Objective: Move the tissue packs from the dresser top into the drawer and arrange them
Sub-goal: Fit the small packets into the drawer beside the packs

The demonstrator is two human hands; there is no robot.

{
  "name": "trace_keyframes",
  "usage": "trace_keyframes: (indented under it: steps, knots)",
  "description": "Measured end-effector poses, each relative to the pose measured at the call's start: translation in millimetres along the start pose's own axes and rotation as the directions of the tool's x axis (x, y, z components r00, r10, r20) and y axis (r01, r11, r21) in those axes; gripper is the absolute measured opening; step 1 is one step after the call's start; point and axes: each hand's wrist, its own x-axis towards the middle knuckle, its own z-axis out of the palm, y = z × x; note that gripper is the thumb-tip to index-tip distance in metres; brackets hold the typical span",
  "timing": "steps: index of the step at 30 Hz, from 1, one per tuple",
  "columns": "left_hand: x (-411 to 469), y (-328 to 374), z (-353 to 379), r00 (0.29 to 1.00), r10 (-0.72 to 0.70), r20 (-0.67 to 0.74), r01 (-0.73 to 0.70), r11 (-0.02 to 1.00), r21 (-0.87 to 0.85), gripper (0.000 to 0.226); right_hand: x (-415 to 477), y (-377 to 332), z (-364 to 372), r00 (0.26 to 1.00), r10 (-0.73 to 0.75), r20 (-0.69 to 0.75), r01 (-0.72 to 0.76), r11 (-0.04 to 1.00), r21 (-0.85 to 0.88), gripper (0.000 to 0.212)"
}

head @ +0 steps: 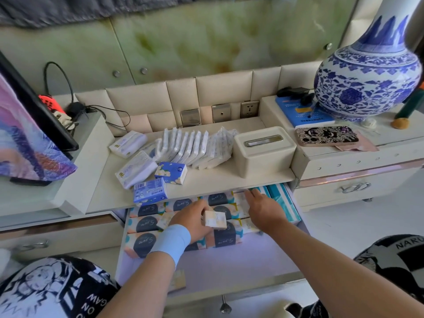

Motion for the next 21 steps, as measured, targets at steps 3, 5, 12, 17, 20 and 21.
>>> trace_keyframes:
  steps: [3,5,12,17,20,21]
  knots:
    - [-1.1,0.3,6.5,1.0,0.01,0.013,-0.01,1.0,0.023,0.033,-6.3,2.6,2.4,0.994,-0.058,0.09,0.064,0.996,-0.069,0.042]
    - [-1.4,-0.9,10.6,1.0,0.001,0.029,-0.002,0.999,0.039,0.036,-10.9,-1.1,6.6,0.983,-0.127,0.129,0.145,0.98,-0.139,0.032]
    - [-0.1,-8.3,9.3,1.0,-0.01,-0.004,0.011,1.0,0.015,0.042,-3.6,-21.9,-0.1,0.992,-0.041,0.118,0.083,0.924,-0.374,0.027]
    - [2.7,-8.6,11.0,1.0,-0.019,-0.016,0.019,1.0,-0.014,0.038,3.6,-19.0,4.4,0.965,0.007,0.261,0.041,0.983,-0.179,0.026]
    - [6.5,-5.2,13.3,0.999,-0.038,-0.037,0.035,0.997,-0.068,0.039,10.7,-15.0,-5.6,0.984,0.076,0.161,-0.08,0.997,0.018,0.029]
    - [8.2,-1.7,13.5,0.998,-0.05,-0.05,0.046,0.995,-0.091,0.04,13.1,-14.6,-8.6,0.989,0.076,0.127,-0.089,0.991,0.1,0.031]
